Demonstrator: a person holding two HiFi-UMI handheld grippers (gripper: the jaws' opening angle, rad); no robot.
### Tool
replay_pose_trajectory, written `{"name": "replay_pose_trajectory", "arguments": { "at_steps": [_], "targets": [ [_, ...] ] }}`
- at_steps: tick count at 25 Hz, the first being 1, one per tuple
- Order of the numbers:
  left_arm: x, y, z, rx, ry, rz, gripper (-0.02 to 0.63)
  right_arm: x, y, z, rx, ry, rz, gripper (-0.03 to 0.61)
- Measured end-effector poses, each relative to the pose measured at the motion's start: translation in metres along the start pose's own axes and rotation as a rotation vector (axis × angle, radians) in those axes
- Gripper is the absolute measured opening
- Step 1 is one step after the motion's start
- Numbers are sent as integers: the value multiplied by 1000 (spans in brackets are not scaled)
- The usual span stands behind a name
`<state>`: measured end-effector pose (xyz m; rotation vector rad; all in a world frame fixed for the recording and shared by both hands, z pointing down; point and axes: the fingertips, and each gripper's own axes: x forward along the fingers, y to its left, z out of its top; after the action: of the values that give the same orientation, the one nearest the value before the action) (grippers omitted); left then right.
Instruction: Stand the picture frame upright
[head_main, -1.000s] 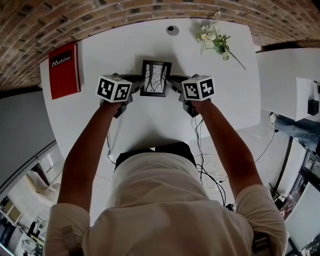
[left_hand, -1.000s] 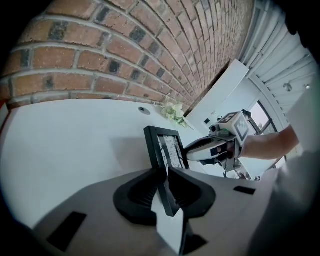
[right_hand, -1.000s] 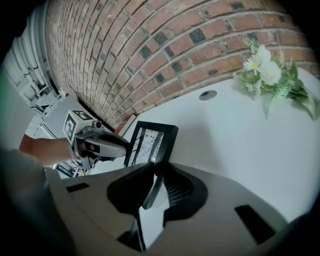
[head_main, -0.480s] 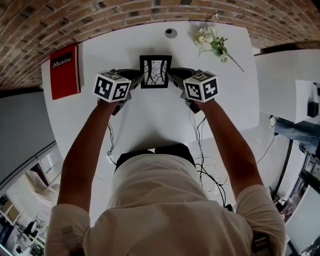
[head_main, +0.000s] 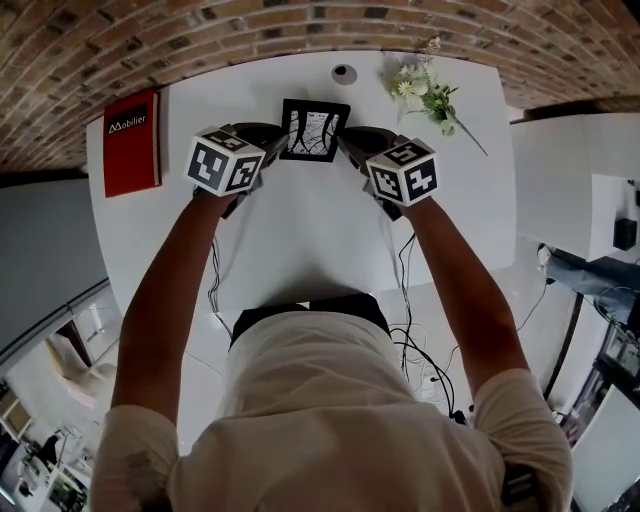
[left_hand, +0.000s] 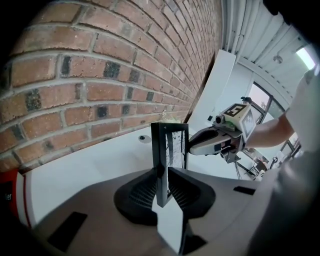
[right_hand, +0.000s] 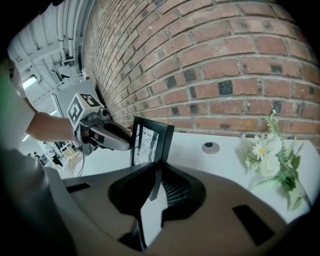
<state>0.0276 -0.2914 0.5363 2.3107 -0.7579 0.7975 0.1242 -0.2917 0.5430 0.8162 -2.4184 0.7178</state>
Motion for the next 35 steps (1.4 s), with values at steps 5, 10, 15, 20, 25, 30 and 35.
{"name": "replay_pose_trajectory", "arguments": {
  "at_steps": [5, 10, 15, 20, 25, 30, 35],
  "targets": [
    [3, 6, 6, 2, -5, 26, 61, 3, -8, 15, -53, -13, -8, 43],
    [7, 13, 11, 16, 3, 61, 61, 10, -19, 28, -155, -15, -33, 41],
    [13, 21, 14, 28, 15, 88, 61, 18, -29, 39, -254, -22, -57, 41],
    [16, 33, 19, 52, 23, 135, 61, 26, -34, 45, -315, -28, -63, 41],
    [22, 43, 20, 81, 38, 179, 61, 35, -40, 45, -381, -23, -78, 39],
    [25, 51, 20, 123, 48, 229, 61, 41, -40, 42, -443, -11, -87, 35],
    [29, 55, 15, 136, 64, 252, 61, 46, -41, 40, -473, -13, -95, 34]
  ]
}}
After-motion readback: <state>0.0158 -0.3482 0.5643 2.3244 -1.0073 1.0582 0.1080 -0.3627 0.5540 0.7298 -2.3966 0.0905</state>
